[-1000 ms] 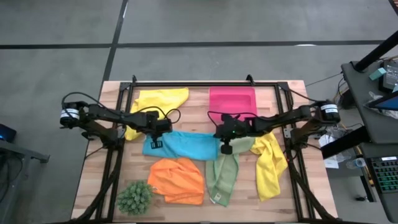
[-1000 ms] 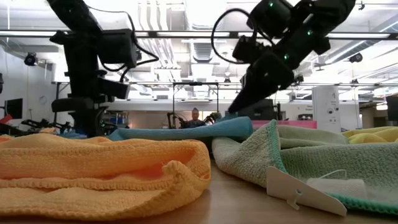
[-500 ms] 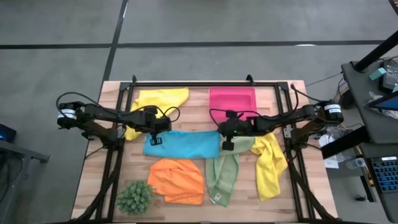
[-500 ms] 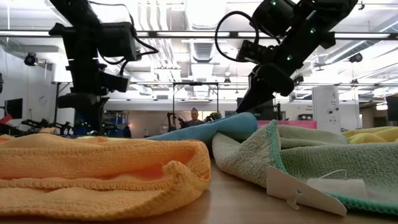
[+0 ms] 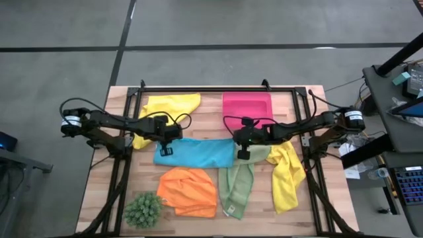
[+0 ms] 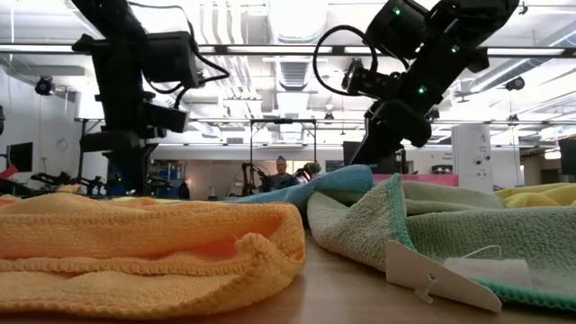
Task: Fold microfiber towels
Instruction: Fold the blue microfiber cloth
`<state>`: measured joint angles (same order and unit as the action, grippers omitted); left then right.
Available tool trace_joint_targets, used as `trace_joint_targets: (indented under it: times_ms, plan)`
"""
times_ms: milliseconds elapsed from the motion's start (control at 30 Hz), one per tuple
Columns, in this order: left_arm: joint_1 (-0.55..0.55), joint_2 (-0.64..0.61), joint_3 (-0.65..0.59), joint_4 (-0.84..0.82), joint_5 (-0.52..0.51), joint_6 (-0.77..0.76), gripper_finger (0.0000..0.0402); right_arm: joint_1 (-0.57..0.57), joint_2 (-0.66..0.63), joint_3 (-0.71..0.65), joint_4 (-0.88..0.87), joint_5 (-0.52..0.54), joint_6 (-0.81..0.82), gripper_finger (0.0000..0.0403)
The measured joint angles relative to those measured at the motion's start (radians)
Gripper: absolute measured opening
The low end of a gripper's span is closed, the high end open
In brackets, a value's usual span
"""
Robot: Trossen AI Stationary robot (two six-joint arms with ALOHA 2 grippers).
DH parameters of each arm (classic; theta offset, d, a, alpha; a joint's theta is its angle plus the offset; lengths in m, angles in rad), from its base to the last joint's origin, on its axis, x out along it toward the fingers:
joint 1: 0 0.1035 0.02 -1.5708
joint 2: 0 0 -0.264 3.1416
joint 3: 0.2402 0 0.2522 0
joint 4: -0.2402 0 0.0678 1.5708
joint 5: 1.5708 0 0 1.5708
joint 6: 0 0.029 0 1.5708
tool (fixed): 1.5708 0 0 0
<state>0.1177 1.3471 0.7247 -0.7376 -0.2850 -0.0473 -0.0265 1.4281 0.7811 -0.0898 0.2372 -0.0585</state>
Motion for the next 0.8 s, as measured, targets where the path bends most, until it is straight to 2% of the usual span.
trace_joint_targets:
  times_ms: [133, 500, 800]
  plan:
    - [-0.001, 0.000, 0.000, 0.038, 0.045, -0.002, 0.0000, 0.000, 0.000, 0.000, -0.001, -0.006, -0.001, 0.0029]
    - [-0.016, 0.020, -0.026, 0.110, 0.168, -0.098, 0.0000, 0.000, -0.040, -0.001, -0.031, 0.010, -0.012, 0.0129]
    - [-0.021, 0.100, -0.051, 0.125, 0.146, -0.104, 0.0000, 0.002, -0.099, -0.005, -0.068, 0.004, 0.021, 0.0140]
